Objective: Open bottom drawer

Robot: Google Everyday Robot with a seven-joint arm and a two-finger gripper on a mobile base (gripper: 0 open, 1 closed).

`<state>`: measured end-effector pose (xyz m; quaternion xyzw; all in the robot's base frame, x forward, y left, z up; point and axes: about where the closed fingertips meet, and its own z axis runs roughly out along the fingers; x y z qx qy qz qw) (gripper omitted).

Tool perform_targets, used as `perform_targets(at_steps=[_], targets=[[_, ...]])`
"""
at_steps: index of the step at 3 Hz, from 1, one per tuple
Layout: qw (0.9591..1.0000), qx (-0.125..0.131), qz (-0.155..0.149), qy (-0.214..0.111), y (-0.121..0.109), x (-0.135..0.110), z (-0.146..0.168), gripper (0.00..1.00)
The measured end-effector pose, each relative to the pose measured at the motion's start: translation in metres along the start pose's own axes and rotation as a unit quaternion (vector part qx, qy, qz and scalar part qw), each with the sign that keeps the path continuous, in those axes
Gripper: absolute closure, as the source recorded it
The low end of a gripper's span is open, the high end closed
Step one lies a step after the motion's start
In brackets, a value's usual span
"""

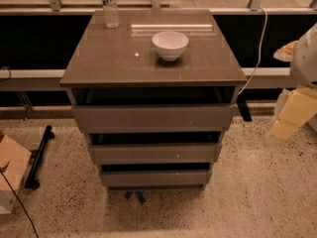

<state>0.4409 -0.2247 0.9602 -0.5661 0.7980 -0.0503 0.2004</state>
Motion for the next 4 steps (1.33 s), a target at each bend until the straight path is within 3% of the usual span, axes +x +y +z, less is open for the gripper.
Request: perform_targets(at_steps=[1,2,3,4], targets=[[0.9995,0.025,0.004,-0.020,-0.004,-0.002,0.028,0.00],[0.9987,0.032,0.002,-0.039,-0.009,-0.006,0.060,0.00],[0.9973,-0.025,-0.006,-0.069,-0.025,-0.001,0.112,0.00],[0.9974,-0.027,-0.003,-0.067,-0.023,0.000,0.118,0.00]])
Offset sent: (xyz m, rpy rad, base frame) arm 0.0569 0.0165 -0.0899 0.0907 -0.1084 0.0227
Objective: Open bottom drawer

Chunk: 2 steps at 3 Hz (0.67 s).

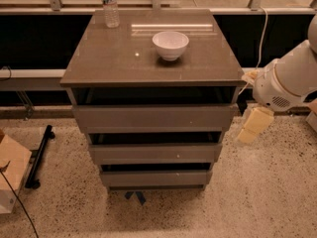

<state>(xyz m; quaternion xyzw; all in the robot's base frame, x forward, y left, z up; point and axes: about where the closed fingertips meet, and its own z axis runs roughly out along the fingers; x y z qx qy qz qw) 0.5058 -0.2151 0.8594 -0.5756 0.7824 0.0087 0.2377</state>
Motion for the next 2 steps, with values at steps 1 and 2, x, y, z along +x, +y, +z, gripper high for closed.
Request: perform_targets(at_steps=[1,2], targets=[[0.9997,0.021,-0.005,0.007,0.005,-0.002,0.015,0.00],[0.9992,0.041,0.000,0.000,0.009,0.003,0.042,0.00]])
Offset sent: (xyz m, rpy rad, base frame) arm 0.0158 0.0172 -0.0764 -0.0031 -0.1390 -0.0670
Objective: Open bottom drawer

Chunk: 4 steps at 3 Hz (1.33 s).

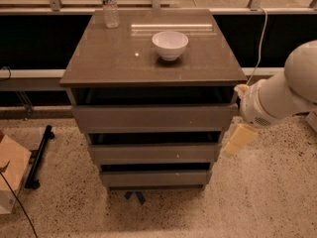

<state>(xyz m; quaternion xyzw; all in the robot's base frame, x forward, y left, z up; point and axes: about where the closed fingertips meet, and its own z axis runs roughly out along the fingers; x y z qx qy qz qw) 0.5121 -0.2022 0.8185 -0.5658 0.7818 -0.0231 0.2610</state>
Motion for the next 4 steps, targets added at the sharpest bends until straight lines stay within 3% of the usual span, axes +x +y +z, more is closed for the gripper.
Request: perform_targets(at_steps=[2,3,4], targets=[[0.9982,0.028,0.035,-0.041,0.021,0.007,0.061,0.00],[0.9963,0.030,0.056,-0.057,0.032,0.012,0.092,0.00],[0.9960,0.017,0.070,-0.052,0.040,0.025,0.129,0.00]])
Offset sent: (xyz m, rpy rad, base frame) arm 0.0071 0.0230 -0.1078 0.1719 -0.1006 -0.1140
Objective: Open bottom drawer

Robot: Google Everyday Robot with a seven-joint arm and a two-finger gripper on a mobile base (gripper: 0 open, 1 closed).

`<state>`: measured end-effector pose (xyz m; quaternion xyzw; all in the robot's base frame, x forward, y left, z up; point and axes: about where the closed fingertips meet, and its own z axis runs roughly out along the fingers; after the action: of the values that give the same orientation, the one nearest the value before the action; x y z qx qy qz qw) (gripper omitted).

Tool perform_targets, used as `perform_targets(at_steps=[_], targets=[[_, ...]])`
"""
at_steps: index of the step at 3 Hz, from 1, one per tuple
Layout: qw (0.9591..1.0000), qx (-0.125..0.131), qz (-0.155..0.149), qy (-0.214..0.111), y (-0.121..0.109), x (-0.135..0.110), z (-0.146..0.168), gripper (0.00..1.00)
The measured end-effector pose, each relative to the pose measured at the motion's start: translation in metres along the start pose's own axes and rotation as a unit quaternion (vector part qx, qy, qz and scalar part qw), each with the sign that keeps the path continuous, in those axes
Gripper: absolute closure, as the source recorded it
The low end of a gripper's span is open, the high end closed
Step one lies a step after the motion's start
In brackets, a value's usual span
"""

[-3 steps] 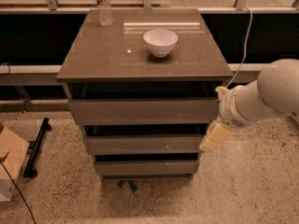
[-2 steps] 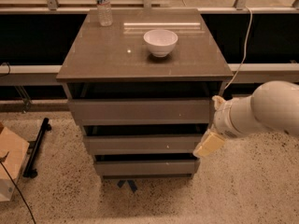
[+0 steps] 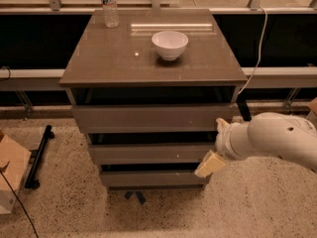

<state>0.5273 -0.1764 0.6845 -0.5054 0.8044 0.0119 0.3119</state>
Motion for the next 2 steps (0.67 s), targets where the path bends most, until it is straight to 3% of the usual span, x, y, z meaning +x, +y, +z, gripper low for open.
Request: perform_targets(at_steps=[2], targets=[[0.9999,0.002,-0.002,0.011,0.011,0.007,0.022,0.00]])
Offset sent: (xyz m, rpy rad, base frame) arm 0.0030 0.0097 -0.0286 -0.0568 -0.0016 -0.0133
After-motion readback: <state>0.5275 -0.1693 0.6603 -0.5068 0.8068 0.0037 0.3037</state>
